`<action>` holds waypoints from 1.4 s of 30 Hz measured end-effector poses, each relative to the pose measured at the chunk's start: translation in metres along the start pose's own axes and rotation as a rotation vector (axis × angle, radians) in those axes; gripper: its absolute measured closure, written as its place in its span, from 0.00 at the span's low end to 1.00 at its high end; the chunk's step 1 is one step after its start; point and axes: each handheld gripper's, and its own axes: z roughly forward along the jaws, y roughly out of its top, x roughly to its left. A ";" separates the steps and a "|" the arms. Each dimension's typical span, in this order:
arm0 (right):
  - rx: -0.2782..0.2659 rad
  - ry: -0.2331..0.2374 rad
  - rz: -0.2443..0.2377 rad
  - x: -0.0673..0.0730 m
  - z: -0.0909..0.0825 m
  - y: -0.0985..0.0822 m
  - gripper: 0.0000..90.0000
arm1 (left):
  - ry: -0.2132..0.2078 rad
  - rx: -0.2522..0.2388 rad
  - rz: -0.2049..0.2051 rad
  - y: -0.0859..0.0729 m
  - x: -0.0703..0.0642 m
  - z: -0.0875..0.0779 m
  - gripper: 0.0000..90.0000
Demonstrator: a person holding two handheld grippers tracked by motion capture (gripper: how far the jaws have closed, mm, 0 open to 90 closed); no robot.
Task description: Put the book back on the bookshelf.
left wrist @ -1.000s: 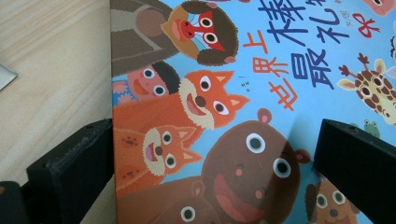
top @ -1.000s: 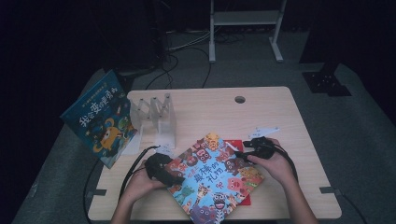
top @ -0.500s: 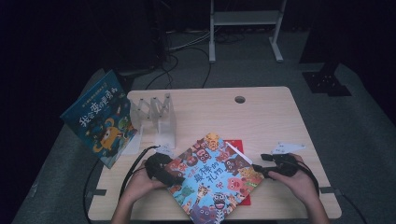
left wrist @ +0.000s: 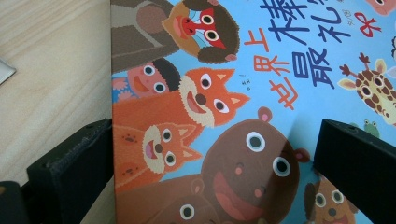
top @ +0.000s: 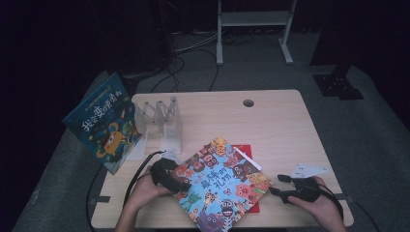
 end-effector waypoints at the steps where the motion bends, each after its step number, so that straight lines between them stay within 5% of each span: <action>1: 0.002 0.003 -0.004 0.002 0.001 0.000 0.41 | 0.000 0.000 0.000 0.000 0.000 0.000 0.00; 13: 0.003 0.001 0.012 -0.003 0.014 0.004 0.40 | -0.007 0.001 -0.009 0.000 0.000 0.000 0.00; 42: 0.017 -0.050 0.012 -0.038 0.057 0.050 0.41 | -0.005 -0.001 -0.058 -0.003 0.005 -0.001 0.00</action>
